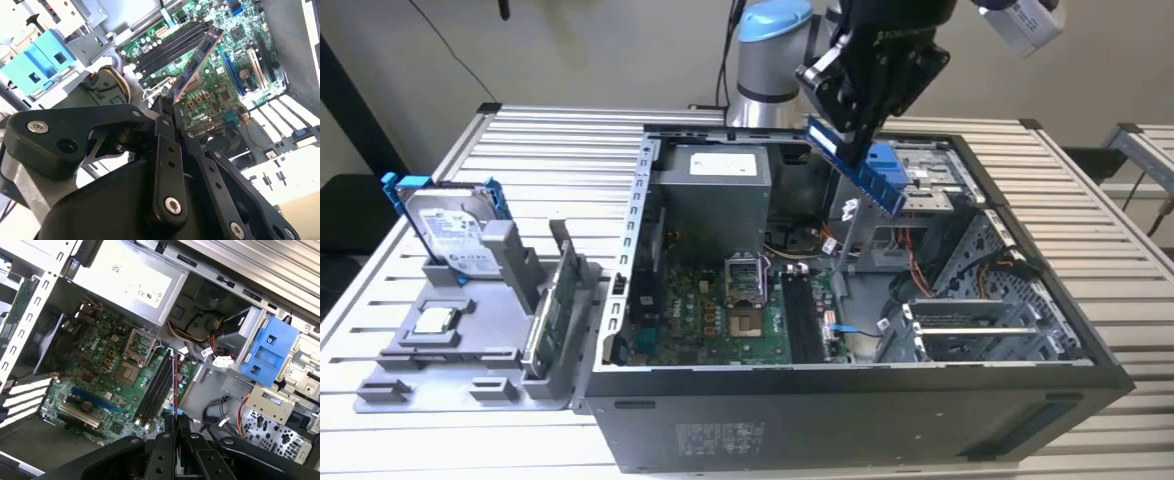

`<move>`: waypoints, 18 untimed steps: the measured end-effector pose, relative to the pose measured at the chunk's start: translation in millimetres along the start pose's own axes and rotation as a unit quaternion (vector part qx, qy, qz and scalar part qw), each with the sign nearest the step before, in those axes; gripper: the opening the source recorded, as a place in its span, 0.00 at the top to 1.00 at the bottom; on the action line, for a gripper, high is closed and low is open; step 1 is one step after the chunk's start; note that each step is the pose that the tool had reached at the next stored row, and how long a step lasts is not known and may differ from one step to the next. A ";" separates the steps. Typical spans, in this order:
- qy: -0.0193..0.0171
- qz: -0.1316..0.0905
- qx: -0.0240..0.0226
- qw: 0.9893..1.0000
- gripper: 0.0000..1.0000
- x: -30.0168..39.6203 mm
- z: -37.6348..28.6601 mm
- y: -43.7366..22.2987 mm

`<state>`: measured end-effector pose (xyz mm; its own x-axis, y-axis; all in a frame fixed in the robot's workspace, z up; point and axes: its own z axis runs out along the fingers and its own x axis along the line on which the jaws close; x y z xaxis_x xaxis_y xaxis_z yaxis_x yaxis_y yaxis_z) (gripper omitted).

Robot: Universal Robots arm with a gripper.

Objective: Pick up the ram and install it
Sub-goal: 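Insert the ram into the slot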

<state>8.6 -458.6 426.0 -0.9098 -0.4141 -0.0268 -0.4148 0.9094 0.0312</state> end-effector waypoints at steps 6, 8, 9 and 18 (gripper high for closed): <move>-0.001 0.040 0.001 0.999 0.86 0.2 2.9 -0.5; -0.002 0.054 0.002 0.999 0.86 0.3 3.6 -0.6; -0.002 0.062 0.002 0.998 0.86 0.3 4.0 -0.6; -0.004 0.129 0.004 0.992 0.86 0.4 7.3 -0.7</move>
<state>8.7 -459.1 418.7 -0.9854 -0.1680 -0.0267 -0.1688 0.9852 0.0311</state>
